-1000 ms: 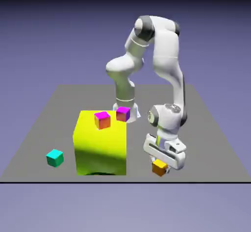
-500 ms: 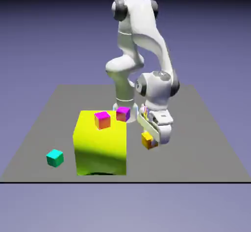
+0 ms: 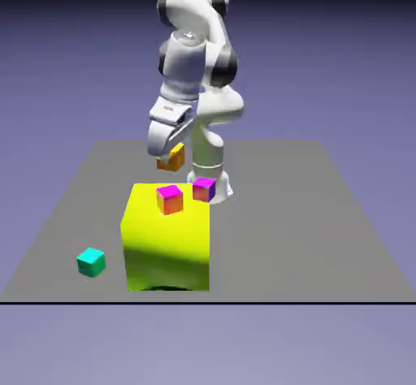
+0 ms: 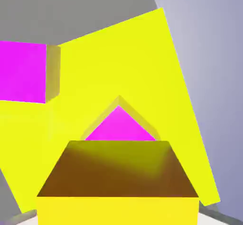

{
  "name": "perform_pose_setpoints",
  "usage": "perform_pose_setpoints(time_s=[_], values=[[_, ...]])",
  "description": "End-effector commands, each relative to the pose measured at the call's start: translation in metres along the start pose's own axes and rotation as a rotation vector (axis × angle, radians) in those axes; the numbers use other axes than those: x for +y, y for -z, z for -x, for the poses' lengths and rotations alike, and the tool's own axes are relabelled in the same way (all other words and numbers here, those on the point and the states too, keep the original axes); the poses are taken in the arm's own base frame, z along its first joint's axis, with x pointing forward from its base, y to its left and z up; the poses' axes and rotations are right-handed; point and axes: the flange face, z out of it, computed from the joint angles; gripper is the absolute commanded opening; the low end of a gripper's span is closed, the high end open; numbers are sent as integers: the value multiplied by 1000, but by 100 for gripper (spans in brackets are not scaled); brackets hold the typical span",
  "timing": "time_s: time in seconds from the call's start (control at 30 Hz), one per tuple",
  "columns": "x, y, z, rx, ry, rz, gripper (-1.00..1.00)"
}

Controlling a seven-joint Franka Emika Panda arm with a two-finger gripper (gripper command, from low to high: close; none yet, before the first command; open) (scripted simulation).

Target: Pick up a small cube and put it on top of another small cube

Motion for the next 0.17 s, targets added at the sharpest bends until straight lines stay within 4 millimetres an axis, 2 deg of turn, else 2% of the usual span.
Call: perform_pose_setpoints(time_s=[0.0, 0.03, 0.07, 0.1, 0.13], values=[[-1, -16, 0, 1, 0, 1, -100], [-1, -22, 0, 1, 0, 1, -100], [-1, -22, 0, 1, 0, 1, 100], [-1, -22, 0, 1, 0, 1, 100], [0, -6, 0, 1, 0, 1, 100]])
